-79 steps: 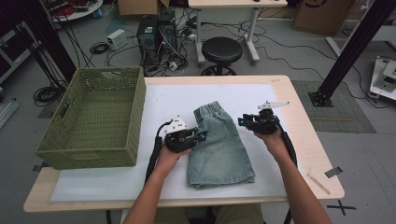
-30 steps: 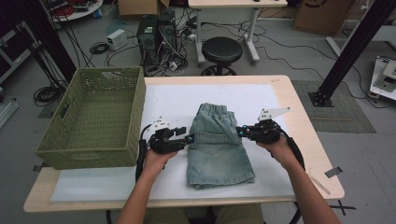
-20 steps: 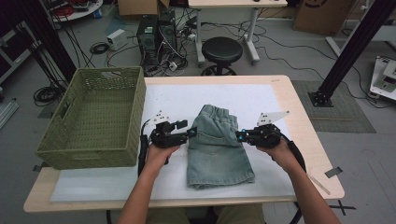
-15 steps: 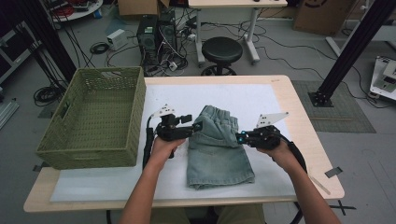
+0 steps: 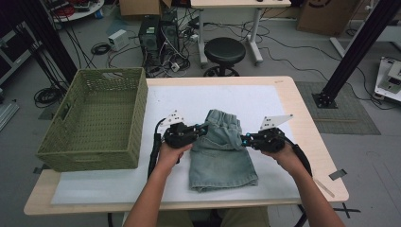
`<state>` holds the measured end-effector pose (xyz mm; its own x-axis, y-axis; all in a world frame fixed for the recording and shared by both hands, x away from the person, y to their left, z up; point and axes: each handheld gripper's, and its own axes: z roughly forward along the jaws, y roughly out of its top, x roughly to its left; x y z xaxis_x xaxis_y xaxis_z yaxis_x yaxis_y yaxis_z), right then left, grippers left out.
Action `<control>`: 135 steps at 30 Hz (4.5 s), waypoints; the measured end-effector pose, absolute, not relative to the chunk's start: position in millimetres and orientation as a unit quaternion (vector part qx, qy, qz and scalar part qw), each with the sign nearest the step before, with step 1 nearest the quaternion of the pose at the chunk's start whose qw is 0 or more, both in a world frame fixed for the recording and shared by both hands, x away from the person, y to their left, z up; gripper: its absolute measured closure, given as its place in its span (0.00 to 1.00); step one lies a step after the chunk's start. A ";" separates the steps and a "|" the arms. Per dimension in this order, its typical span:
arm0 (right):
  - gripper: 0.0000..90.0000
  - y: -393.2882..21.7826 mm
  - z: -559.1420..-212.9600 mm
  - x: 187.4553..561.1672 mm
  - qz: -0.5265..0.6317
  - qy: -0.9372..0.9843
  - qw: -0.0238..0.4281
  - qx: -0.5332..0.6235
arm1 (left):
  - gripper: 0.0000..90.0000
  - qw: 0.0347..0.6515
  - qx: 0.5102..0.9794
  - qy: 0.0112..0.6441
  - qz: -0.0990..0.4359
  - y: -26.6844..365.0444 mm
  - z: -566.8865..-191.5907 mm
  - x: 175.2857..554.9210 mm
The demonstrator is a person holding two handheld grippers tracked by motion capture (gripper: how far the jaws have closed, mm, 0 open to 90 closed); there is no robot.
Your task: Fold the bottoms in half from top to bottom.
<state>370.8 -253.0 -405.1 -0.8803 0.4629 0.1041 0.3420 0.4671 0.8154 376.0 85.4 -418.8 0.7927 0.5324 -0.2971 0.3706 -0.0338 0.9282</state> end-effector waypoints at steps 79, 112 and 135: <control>0.78 -276.8 -376.9 326.0 0.543 0.753 0.117 0.354 | 0.45 0.598 0.694 0.377 0.135 123.2 -418.7 308.6; 0.72 -262.2 -366.1 335.7 0.572 0.742 0.088 0.338 | 0.45 0.588 0.699 0.381 0.145 122.9 -412.8 303.3; 0.59 -252.0 -414.7 346.4 0.420 0.813 0.103 0.390 | 0.48 0.519 0.745 0.414 0.067 100.8 -431.7 324.5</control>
